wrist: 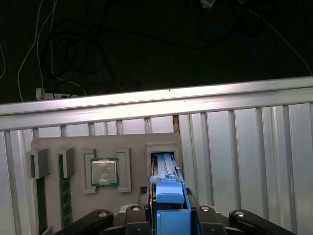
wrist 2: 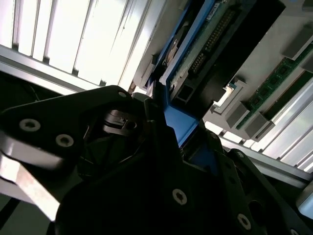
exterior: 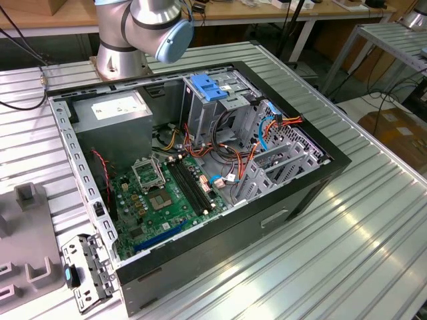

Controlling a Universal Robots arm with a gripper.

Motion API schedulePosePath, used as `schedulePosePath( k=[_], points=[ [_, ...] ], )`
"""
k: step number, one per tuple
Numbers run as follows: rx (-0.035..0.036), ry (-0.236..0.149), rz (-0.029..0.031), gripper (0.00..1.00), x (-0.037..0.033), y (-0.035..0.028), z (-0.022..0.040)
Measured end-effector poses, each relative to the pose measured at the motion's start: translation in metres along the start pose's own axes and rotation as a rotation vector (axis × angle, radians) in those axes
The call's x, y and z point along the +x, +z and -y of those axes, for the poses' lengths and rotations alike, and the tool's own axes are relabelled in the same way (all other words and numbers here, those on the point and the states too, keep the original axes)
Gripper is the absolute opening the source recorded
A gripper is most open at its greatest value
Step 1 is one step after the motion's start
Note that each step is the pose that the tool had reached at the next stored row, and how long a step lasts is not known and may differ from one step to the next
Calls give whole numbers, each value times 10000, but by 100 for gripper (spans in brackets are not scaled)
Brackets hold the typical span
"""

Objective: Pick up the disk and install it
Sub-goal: 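Pick up the disk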

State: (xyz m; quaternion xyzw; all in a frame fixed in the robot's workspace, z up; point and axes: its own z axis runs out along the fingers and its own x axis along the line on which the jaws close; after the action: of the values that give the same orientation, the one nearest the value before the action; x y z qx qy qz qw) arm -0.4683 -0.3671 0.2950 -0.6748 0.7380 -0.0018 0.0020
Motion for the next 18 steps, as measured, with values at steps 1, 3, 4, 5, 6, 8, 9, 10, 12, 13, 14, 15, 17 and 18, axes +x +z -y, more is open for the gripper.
schedulePosePath(
  k=[1, 3, 4, 5, 6, 8, 9, 10, 12, 13, 14, 15, 17, 18],
  points=[
    [1, -141, 1, 37, 0, 1, -1],
    [0, -454, 3, 37, 2, 1, -3],
    [1, -494, 3, 37, 2, 1, -2],
    [0, -547, 3, 37, 2, 0, -2],
    [0, -617, 4, 37, 2, 0, -2],
    [-1, -712, 4, 37, 2, 0, -3],
    [-1, -750, 4, 37, 2, 0, -2],
    [-1, -788, 4, 37, 2, 0, -3],
    [-1, -791, 4, 37, 2, 0, -2],
    [-1, -792, 4, 37, 2, 0, -2],
    [-1, -791, 4, 37, 2, 0, -2],
    [-1, -759, 4, 37, 2, 0, -3],
    [-2, -702, 3, 37, 3, 0, -3],
    [-1, -700, 4, 37, 3, 0, -3]
  ],
)
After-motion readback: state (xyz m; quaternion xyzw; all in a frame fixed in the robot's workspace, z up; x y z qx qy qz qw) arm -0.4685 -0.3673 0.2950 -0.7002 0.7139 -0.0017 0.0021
